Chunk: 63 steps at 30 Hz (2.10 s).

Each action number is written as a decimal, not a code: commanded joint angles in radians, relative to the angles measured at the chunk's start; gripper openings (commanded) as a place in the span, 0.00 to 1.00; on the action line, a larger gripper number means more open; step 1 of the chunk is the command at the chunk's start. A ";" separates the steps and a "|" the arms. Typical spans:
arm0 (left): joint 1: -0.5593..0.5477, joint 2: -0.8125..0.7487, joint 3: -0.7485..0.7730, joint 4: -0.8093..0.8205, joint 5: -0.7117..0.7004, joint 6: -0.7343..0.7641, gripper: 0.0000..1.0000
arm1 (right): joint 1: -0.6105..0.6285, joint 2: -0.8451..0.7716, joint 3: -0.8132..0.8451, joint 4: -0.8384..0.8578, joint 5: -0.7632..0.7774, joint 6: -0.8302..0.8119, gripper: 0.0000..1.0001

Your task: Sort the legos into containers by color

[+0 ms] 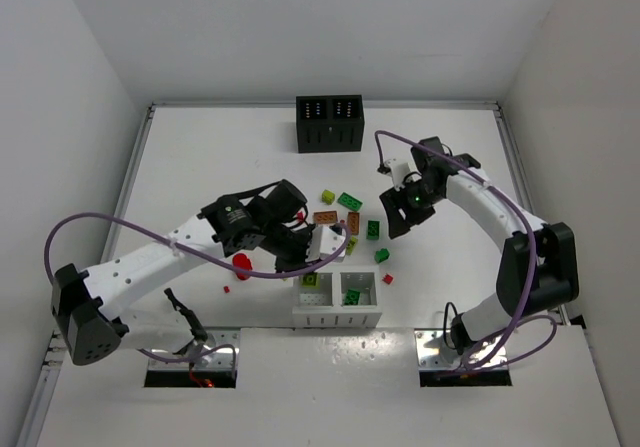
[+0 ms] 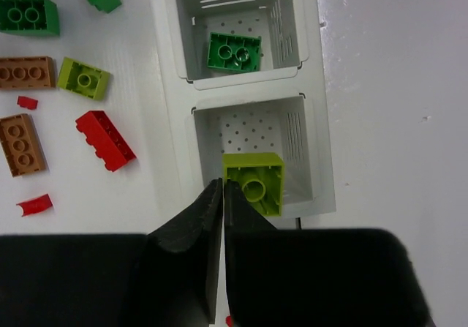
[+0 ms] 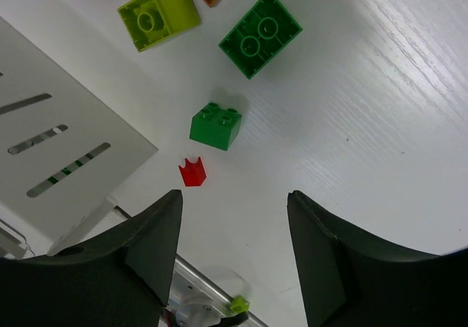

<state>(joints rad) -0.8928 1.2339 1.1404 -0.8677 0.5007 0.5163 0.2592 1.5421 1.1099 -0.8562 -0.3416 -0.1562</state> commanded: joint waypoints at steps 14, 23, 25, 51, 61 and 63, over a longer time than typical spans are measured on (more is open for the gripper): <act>0.057 -0.016 0.076 0.104 -0.028 -0.025 0.52 | 0.063 -0.008 -0.100 0.018 -0.103 -0.366 0.63; 0.359 0.016 0.168 0.164 0.078 -0.145 0.61 | 0.133 0.047 -0.142 0.107 -0.123 -0.557 0.62; 0.411 0.016 0.180 0.164 0.088 -0.166 0.70 | 0.143 0.076 -0.151 0.141 -0.108 -0.582 0.62; 0.692 0.006 -0.002 0.271 0.101 -0.180 0.73 | 0.144 0.014 -0.182 0.188 -0.059 -0.539 0.05; 0.678 0.304 0.094 0.285 -0.004 -0.202 0.67 | 0.135 -0.269 0.005 -0.055 -0.108 -0.411 0.00; 0.669 0.355 0.123 0.285 -0.025 -0.202 0.67 | 0.163 -0.287 0.048 -0.084 -0.160 -0.411 0.00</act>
<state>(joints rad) -0.2104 1.5490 1.1900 -0.6117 0.5056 0.3260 0.4030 1.2789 1.0973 -0.8474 -0.4091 -0.6003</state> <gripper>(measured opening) 0.666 0.266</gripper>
